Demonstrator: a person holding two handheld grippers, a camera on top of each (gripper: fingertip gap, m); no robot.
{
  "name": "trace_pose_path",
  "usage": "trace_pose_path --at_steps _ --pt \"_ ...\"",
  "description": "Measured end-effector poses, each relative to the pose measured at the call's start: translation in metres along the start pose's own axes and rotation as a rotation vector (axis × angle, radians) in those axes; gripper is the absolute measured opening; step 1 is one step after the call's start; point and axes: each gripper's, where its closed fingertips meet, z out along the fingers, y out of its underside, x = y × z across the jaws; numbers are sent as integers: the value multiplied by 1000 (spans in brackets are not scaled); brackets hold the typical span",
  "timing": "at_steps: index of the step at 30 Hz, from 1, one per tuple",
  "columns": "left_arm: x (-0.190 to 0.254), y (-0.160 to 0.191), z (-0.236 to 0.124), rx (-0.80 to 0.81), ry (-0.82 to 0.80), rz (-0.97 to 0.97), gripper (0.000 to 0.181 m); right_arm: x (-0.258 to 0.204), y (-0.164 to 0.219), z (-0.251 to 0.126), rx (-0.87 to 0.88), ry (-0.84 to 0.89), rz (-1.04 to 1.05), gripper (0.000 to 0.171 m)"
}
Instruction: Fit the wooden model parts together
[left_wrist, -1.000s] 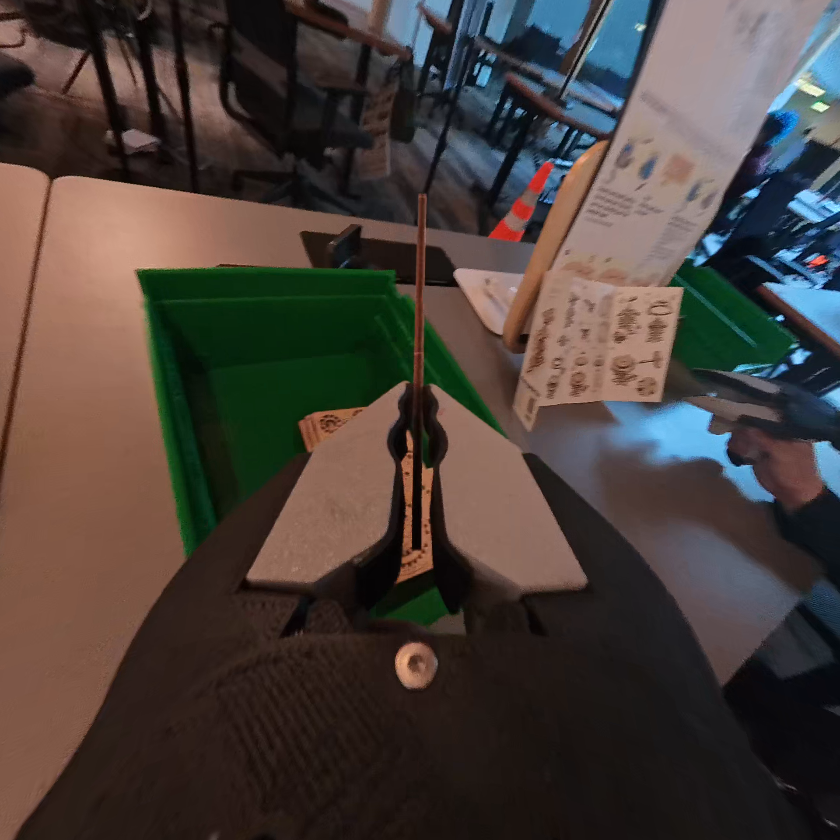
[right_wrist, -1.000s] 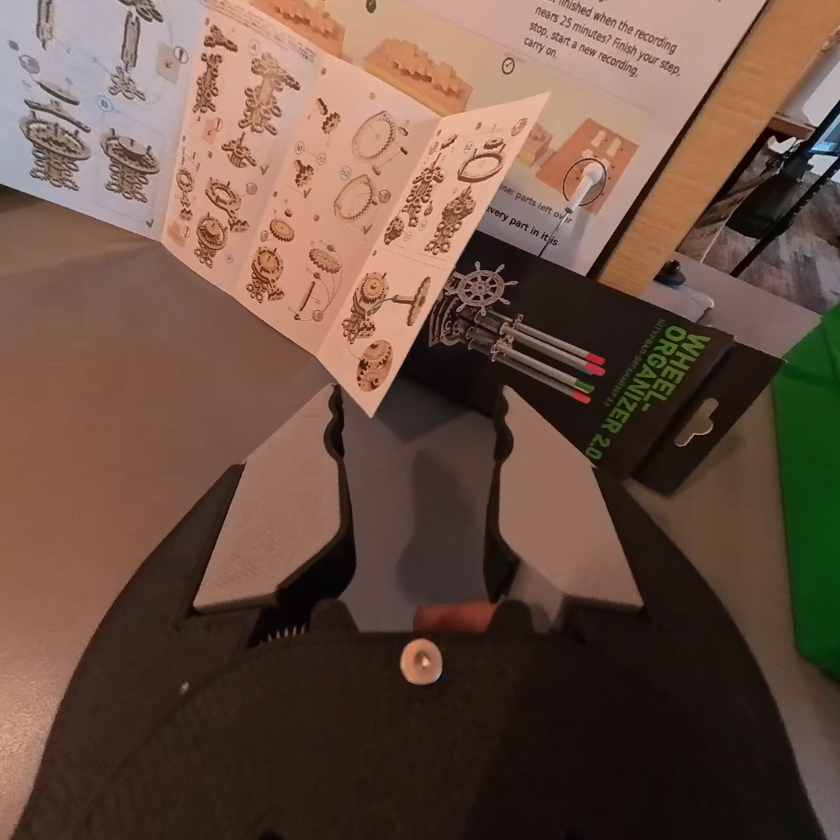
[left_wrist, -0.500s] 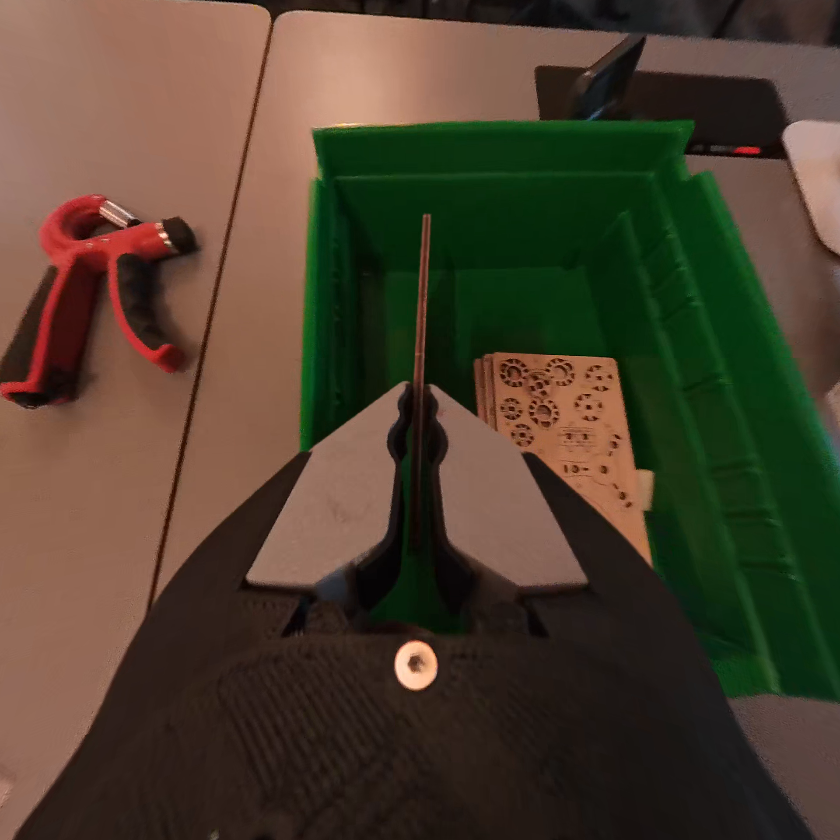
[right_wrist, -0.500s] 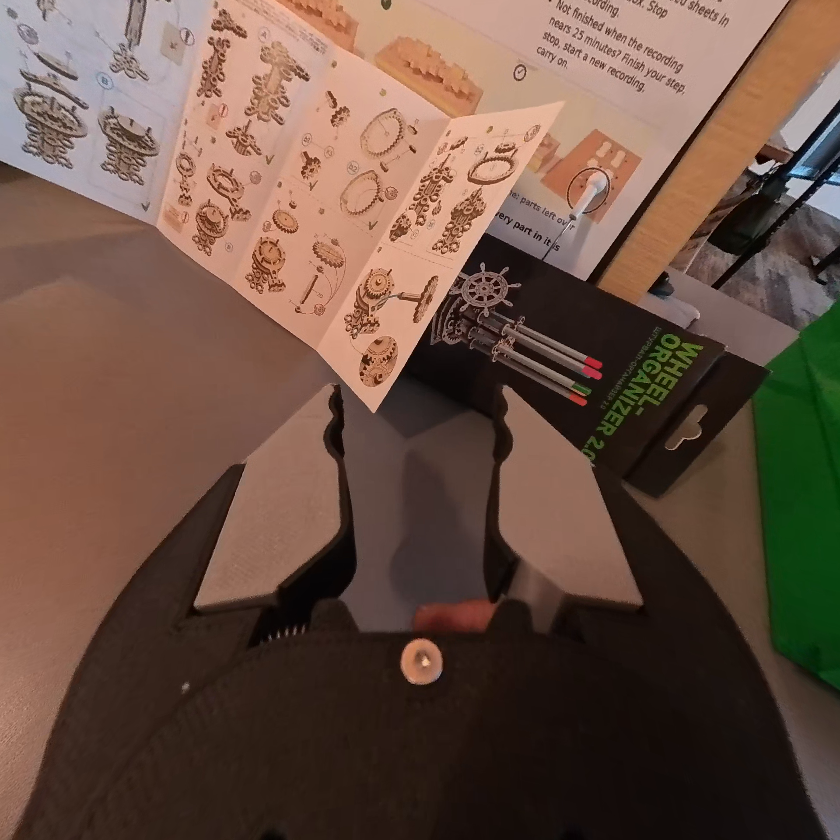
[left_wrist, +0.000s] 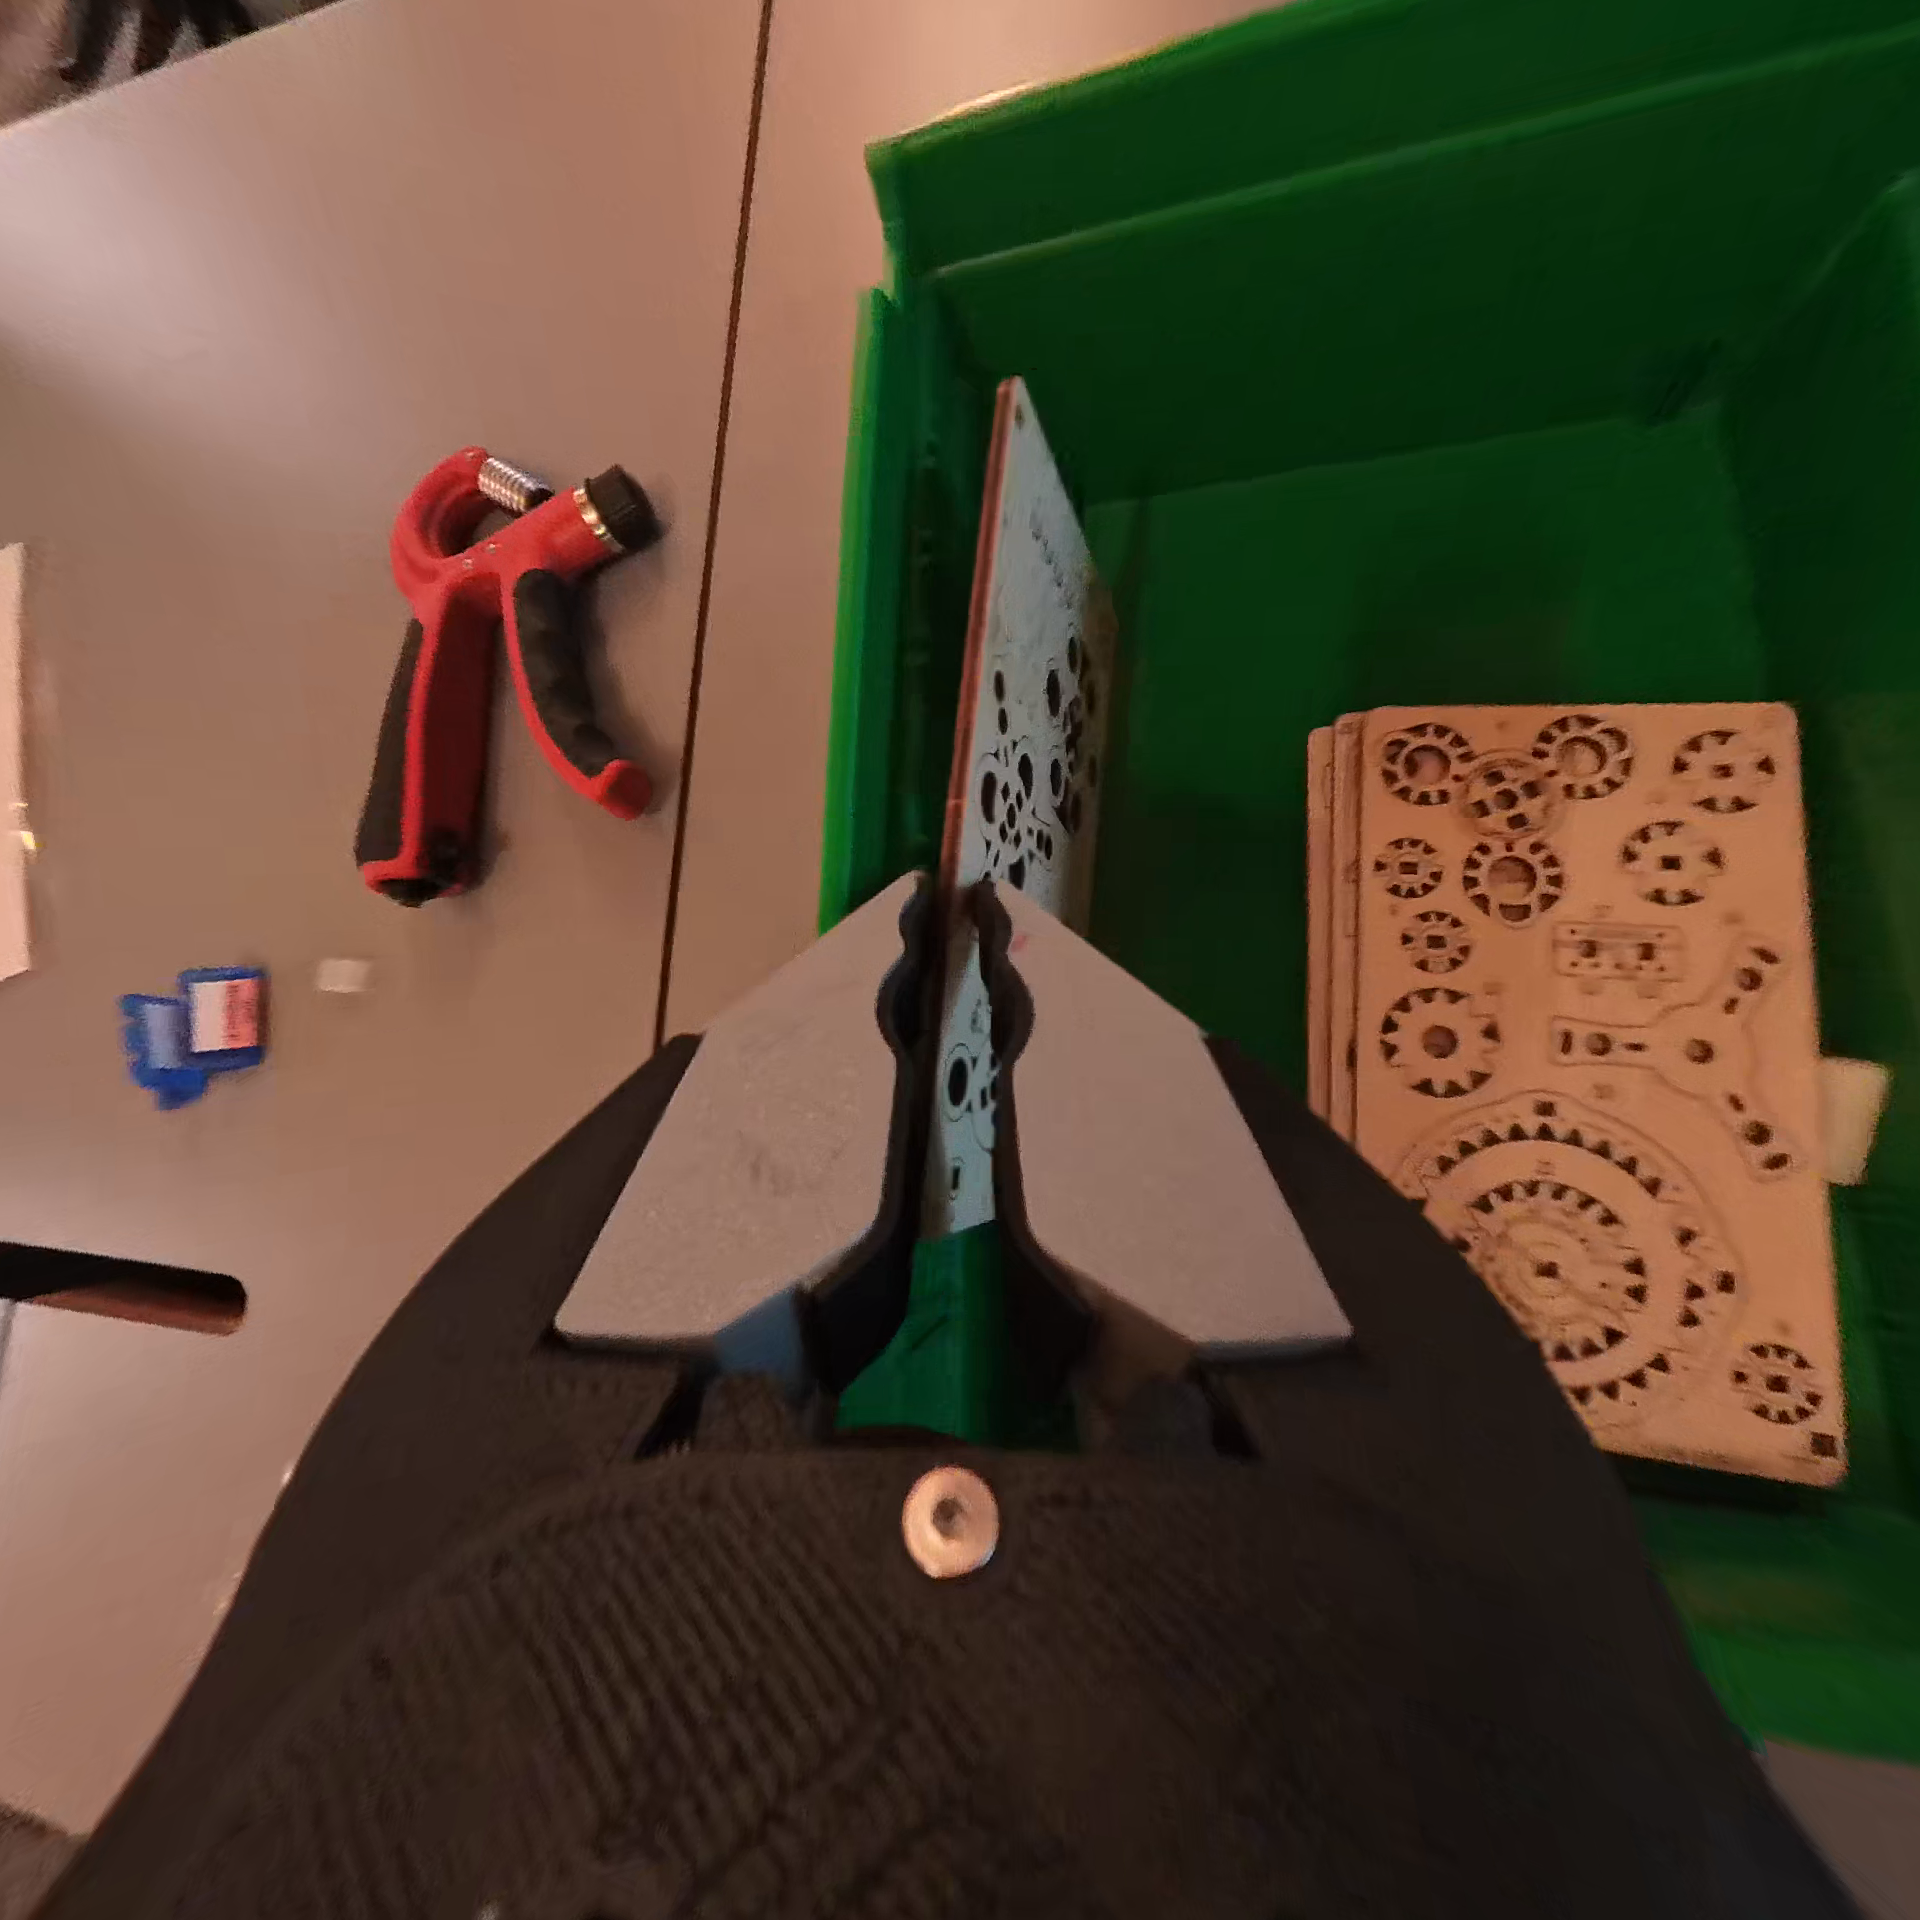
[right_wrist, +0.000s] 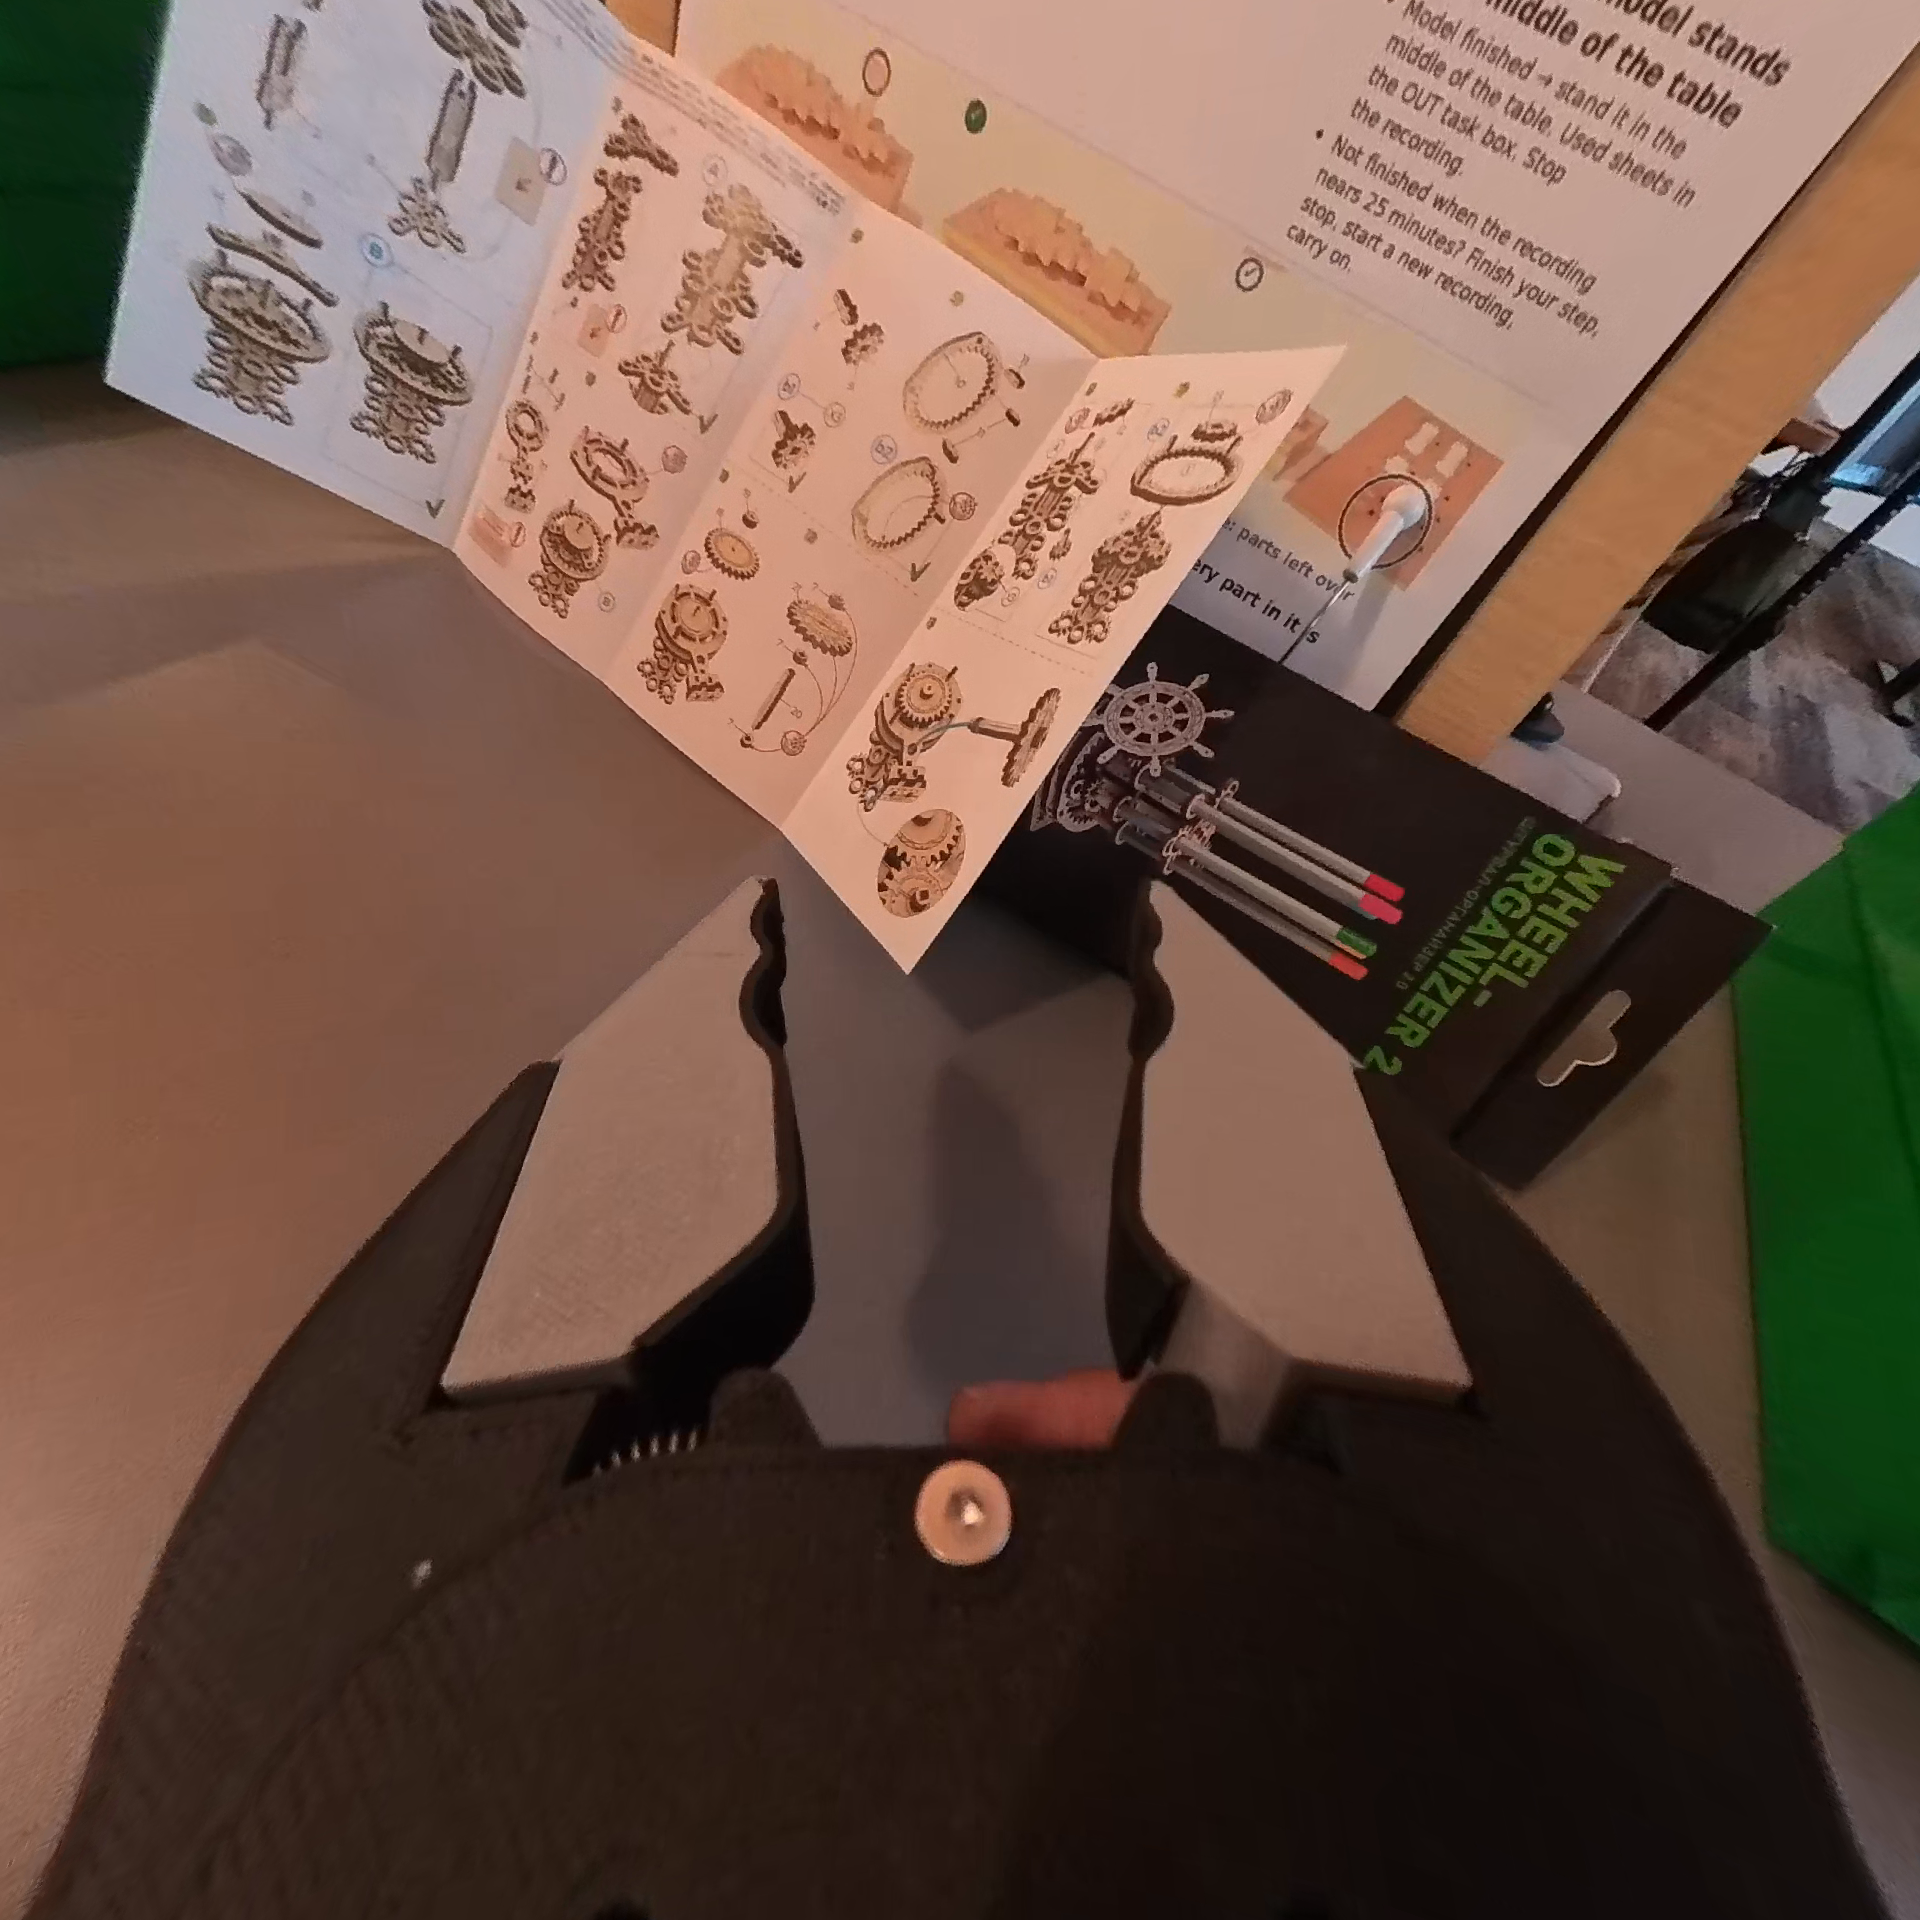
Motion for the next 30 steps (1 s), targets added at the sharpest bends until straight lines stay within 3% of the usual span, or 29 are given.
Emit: trace_pose_path --at_steps 14,18,24,30 --pt "3 1 -12 -30 -1 9 20 -3 -19 -15 68 -13 -3 64" --pt "11 -1 -22 -10 13 49 33 -4 -25 -20 93 -9 -17 64" --pt "26 3 -36 -46 -21 453 75 -8 -28 -22 99 -25 -17 64" --pt "24 20 -40 -127 -99 780 83 -11 -31 -24 113 -33 -16 64"
